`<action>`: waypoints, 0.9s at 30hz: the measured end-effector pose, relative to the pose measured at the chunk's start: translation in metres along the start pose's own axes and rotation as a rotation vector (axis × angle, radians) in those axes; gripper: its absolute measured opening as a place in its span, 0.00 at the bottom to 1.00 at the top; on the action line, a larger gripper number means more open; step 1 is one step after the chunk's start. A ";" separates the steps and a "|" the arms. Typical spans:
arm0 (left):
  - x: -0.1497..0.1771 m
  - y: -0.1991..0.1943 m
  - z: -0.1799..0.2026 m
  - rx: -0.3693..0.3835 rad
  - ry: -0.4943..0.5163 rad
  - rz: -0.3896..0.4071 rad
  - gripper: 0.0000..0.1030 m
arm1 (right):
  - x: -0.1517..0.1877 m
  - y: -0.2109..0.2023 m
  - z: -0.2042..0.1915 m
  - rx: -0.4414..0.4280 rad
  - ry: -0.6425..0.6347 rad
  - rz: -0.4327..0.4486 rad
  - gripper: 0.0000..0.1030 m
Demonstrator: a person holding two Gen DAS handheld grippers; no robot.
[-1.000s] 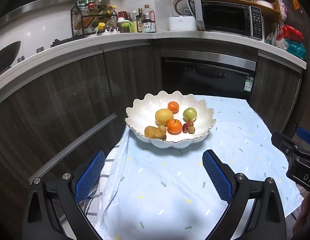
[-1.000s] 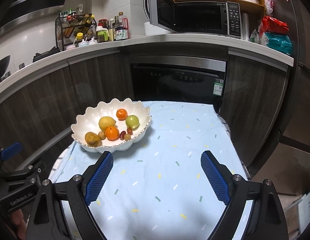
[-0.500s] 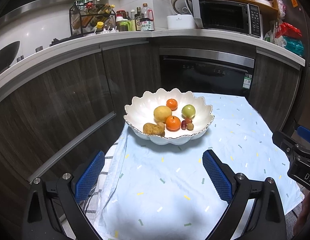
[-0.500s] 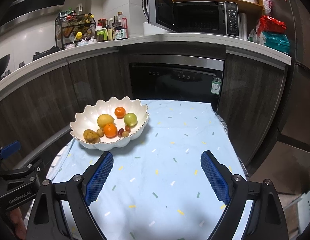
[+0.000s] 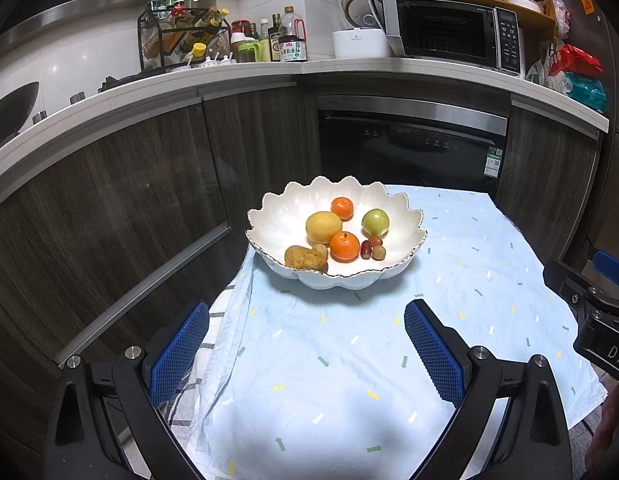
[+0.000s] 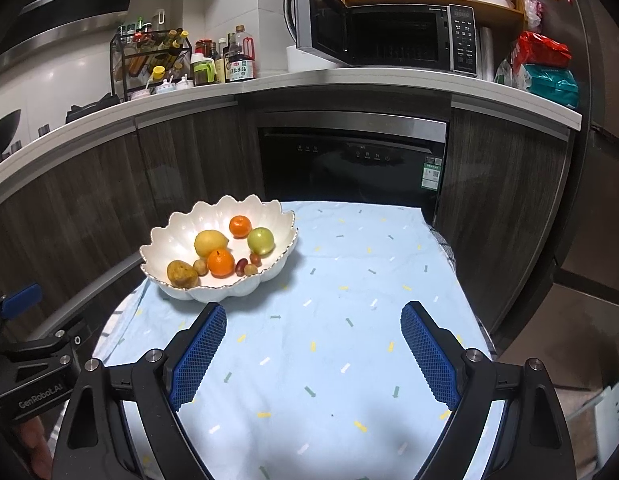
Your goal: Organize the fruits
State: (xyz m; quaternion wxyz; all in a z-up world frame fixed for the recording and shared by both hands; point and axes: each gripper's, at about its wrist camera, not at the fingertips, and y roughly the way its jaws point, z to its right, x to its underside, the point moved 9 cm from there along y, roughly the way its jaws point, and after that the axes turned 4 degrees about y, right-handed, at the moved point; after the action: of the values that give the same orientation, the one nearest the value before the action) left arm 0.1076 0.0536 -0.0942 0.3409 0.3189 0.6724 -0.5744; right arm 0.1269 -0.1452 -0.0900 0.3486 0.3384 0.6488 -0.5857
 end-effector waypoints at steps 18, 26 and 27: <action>0.003 0.004 0.002 0.014 0.008 -0.010 0.97 | 0.002 0.002 -0.001 -0.002 0.003 -0.001 0.87; 0.003 0.004 0.002 0.018 0.006 -0.011 0.97 | 0.002 0.002 -0.001 -0.002 0.003 -0.004 0.87; 0.003 0.004 0.002 0.017 0.005 -0.010 0.97 | 0.002 0.002 -0.001 -0.003 0.004 -0.005 0.87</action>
State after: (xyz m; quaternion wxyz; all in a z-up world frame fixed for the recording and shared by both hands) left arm 0.1095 0.0518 -0.0995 0.3334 0.3198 0.6699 -0.5812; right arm 0.1273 -0.1439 -0.0927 0.3462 0.3374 0.6511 -0.5851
